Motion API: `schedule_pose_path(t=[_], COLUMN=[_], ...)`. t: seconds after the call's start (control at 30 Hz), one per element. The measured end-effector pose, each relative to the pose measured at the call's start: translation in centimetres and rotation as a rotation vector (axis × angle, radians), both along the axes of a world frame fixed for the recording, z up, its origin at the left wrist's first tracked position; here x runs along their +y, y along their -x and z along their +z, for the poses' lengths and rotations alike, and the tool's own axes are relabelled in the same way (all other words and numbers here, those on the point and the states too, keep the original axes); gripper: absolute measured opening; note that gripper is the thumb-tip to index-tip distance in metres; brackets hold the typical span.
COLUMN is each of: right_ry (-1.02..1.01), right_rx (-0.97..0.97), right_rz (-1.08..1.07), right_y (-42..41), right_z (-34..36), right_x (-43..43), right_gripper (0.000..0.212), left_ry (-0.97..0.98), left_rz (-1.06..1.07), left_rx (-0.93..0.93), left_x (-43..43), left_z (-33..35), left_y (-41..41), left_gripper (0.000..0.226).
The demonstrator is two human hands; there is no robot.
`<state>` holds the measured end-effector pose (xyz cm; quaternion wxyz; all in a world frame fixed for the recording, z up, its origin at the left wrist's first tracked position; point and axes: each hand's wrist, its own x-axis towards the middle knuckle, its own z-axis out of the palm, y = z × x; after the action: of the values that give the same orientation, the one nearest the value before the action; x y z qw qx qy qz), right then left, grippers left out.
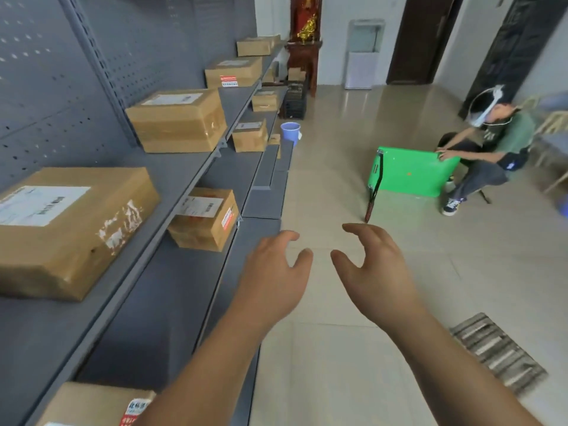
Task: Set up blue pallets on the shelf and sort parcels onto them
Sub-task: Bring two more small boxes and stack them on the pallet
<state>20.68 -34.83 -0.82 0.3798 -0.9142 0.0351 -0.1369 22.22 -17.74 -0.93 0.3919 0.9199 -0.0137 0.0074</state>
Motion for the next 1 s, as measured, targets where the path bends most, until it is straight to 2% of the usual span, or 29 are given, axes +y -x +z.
schedule_pose_path(t=[0.27,0.57,0.87,1.0], right_ry=[-0.011,-0.011,0.125,0.246], right_rx=[0.021,0.056,0.139,0.165], right_rz=[-0.101,-0.072,0.011,-0.015], right_y=[-9.7,-25.7,-41.1,-48.7], right_z=[-0.9,1.2,0.7,-0.6], right_x=[-5.7,-14.2,-17.2,-17.2], right_gripper=[0.049,0.052,0.056,0.057], left_ry=[-0.092,-0.116,-0.184,-0.230], left_rz=[-0.099,-0.100,-0.044,-0.043], left_rx=[-0.009,-0.040,-0.068,-0.089], left_x=[-6.5,-15.1,-17.5,-17.4], left_z=[-0.5,1.0,-0.3,-1.3], left_y=[-11.5,-27.7,-42.1,-49.6], left_gripper=[0.046,0.048,0.049,0.050])
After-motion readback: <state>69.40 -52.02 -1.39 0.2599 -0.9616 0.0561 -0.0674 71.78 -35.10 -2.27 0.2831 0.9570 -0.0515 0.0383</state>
